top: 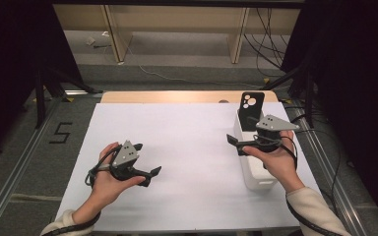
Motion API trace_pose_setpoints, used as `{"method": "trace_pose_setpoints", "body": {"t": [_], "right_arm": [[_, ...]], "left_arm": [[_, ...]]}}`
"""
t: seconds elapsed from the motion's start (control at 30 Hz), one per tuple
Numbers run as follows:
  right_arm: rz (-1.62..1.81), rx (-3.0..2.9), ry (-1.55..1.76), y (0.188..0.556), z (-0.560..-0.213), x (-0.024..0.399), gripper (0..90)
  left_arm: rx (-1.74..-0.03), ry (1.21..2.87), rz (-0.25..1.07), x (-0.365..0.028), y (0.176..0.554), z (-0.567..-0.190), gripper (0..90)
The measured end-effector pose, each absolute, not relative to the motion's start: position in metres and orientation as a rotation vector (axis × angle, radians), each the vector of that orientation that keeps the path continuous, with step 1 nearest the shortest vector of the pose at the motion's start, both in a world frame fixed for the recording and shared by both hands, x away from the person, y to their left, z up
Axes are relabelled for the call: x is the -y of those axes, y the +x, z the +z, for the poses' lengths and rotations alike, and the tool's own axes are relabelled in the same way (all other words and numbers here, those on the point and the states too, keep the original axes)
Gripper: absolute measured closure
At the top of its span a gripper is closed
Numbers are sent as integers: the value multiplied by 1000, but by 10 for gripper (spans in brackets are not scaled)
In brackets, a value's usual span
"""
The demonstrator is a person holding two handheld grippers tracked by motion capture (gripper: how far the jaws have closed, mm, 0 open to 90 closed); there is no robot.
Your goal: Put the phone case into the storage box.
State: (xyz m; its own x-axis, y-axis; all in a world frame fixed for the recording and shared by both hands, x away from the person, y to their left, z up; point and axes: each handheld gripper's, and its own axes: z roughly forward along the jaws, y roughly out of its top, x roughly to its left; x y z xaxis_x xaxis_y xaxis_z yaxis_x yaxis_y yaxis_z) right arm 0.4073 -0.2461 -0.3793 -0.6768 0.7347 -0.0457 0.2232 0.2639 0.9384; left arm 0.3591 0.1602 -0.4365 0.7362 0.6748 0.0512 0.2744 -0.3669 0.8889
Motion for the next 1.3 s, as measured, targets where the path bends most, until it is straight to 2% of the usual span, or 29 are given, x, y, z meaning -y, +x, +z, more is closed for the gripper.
{"method": "trace_pose_setpoints", "body": {"t": [1.3], "right_arm": [[1458,-2128,805,374,-394,264,39]], "left_arm": [[-722,1947,513,-161,358,-435,16]]}}
